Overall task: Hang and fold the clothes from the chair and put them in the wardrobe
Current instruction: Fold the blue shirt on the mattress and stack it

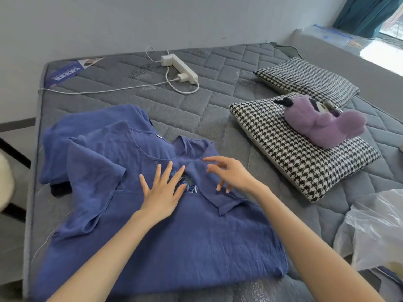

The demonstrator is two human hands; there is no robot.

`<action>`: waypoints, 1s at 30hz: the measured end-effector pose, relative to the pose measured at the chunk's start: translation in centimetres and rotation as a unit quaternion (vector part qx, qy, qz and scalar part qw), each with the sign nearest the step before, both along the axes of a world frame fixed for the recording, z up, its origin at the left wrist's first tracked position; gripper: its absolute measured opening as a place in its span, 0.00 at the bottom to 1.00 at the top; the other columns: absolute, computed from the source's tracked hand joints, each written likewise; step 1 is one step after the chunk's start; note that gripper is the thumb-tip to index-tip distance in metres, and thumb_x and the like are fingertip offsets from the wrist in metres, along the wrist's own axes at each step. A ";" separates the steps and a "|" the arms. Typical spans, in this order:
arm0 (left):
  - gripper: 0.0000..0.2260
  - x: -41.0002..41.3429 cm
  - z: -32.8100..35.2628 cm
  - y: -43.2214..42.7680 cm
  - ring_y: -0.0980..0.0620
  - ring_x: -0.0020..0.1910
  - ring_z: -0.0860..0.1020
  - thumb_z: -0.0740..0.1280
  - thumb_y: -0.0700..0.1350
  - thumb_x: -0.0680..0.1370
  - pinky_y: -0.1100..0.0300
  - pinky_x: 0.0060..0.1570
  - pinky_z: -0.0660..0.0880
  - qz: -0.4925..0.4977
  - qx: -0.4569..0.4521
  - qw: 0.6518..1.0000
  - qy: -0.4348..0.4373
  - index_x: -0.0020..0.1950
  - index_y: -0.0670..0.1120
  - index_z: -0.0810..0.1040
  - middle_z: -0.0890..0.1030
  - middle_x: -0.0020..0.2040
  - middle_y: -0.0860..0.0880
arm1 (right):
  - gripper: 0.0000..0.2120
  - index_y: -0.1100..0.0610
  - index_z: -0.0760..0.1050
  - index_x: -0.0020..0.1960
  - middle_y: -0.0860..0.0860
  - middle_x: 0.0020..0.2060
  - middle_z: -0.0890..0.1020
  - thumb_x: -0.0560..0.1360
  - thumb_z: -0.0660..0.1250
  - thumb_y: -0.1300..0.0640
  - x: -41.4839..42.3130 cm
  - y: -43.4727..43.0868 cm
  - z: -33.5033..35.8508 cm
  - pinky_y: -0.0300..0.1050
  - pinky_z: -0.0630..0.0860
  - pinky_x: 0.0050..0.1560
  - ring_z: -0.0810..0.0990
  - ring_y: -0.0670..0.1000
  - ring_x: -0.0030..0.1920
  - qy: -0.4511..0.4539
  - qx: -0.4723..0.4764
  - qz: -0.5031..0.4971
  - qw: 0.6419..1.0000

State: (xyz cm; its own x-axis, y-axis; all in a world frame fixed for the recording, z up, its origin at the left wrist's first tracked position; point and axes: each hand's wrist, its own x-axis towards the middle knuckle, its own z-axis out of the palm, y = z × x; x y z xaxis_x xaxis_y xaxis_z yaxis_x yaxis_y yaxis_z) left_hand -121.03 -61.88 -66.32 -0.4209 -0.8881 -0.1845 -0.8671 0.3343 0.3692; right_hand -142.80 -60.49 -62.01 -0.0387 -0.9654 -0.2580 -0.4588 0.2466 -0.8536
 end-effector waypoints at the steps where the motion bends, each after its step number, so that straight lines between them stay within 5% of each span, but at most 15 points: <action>1: 0.24 0.3 0.0 0.0 0.50 0.76 0.33 0.47 0.57 0.83 0.34 0.67 0.32 0.002 0.002 1.000 0.004 0.77 0.62 0.43 0.37 0.78 0.55 | 0.12 0.47 0.78 0.59 0.49 0.49 0.83 0.78 0.63 0.56 -0.1 0.0 -0.1 0.41 0.73 0.23 0.82 0.52 0.30 -0.001 -0.018 -0.027 0.999; 5: 0.24 1.1 0.1 0.1 0.52 0.76 0.33 0.47 0.57 0.83 0.37 0.68 0.31 0.007 0.003 1.000 0.010 0.77 0.61 0.43 0.38 0.78 0.55 | 0.12 0.49 0.79 0.54 0.45 0.43 0.83 0.78 0.60 0.60 -1.0 0.1 -1.5 0.49 0.81 0.34 0.80 0.51 0.34 0.074 -0.059 -0.080 0.992; 9: 0.23 1.3 0.0 0.1 0.53 0.77 0.36 0.48 0.55 0.83 0.39 0.70 0.33 0.006 0.002 1.000 0.020 0.78 0.59 0.45 0.42 0.79 0.55 | 0.13 0.47 0.77 0.59 0.45 0.48 0.79 0.77 0.63 0.58 -1.5 1.5 -3.5 0.46 0.76 0.52 0.76 0.45 0.45 0.215 -0.041 0.078 0.973; 14: 0.24 1.0 -0.2 0.5 0.53 0.77 0.39 0.49 0.55 0.83 0.43 0.73 0.37 0.005 0.022 0.999 0.046 0.79 0.56 0.48 0.45 0.79 0.54 | 0.13 0.46 0.71 0.63 0.49 0.54 0.72 0.80 0.57 0.54 -0.8 2.6 -4.7 0.49 0.74 0.45 0.75 0.52 0.54 0.353 -0.056 0.059 0.932; 20: 0.23 1.5 0.4 0.5 0.54 0.77 0.41 0.50 0.53 0.83 0.46 0.74 0.39 0.009 0.020 0.997 0.072 0.79 0.54 0.50 0.48 0.79 0.54 | 0.17 0.49 0.70 0.67 0.53 0.62 0.70 0.80 0.54 0.59 -0.5 -3.3 -2.5 0.55 0.75 0.52 0.76 0.58 0.56 0.311 -0.101 0.031 0.944; 24: 0.23 2.2 1.2 0.0 0.54 0.77 0.42 0.51 0.52 0.84 0.47 0.75 0.40 0.010 0.000 0.997 0.080 0.79 0.54 0.51 0.48 0.79 0.53 | 0.20 0.47 0.68 0.69 0.54 0.71 0.62 0.80 0.54 0.60 -1.2 -7.0 -2.8 0.57 0.74 0.57 0.72 0.61 0.63 0.345 -0.041 0.070 0.935; 30: 0.23 3.8 2.3 -1.3 0.54 0.78 0.44 0.52 0.51 0.84 0.49 0.75 0.41 0.012 -0.041 0.996 0.079 0.79 0.53 0.52 0.50 0.79 0.53 | 0.14 0.55 0.70 0.60 0.58 0.63 0.69 0.80 0.60 0.47 -1.6 -8.3 -3.5 0.55 0.71 0.52 0.74 0.62 0.59 0.433 0.017 0.051 0.900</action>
